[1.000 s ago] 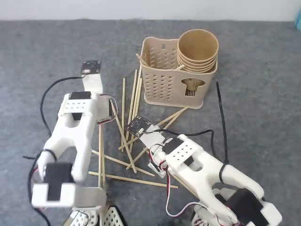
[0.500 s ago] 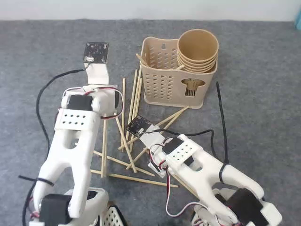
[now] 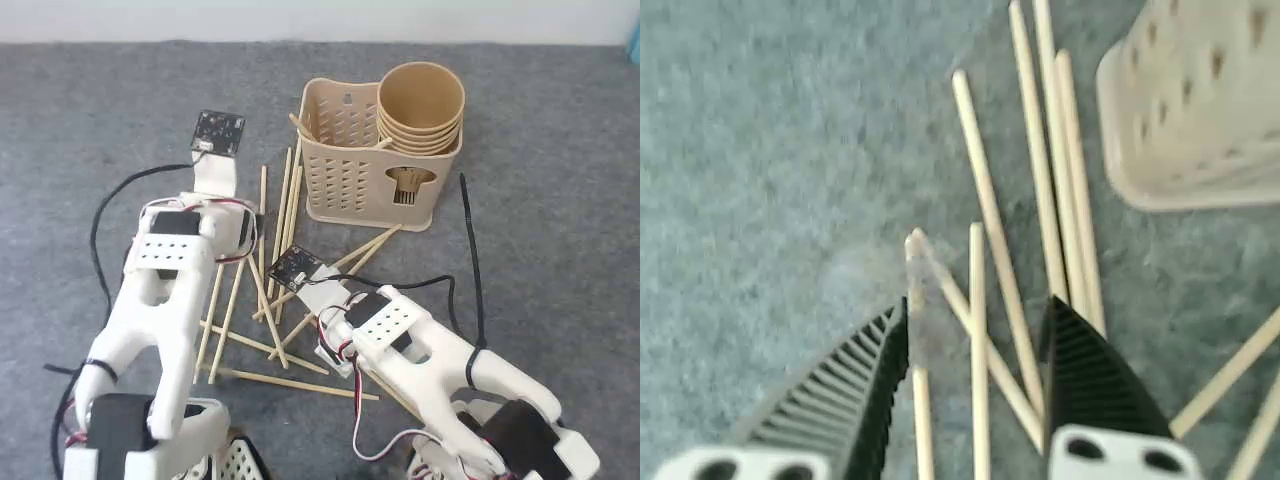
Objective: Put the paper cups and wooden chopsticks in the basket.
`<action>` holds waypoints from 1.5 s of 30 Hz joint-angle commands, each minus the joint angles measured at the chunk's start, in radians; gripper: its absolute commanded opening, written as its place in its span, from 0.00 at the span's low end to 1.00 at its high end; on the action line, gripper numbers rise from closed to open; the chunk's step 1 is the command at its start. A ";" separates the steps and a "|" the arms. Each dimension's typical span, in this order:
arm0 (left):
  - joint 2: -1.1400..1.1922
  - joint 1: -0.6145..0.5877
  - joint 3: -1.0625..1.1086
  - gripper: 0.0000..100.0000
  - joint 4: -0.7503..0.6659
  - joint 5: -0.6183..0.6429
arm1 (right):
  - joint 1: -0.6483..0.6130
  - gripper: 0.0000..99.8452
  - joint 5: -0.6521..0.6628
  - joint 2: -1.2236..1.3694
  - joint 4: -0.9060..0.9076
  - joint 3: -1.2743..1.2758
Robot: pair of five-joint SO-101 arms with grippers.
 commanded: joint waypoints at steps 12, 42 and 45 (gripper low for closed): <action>-0.005 -0.114 0.160 0.18 -0.135 -0.146 | -0.008 0.01 0.014 -0.024 -0.030 -0.003; 0.252 -0.132 -0.047 0.01 0.023 -0.146 | 0.007 0.01 0.006 -0.025 -0.021 -0.003; 0.138 -0.135 -0.050 0.01 0.087 -0.146 | 0.005 0.01 0.005 -0.047 0.016 -0.008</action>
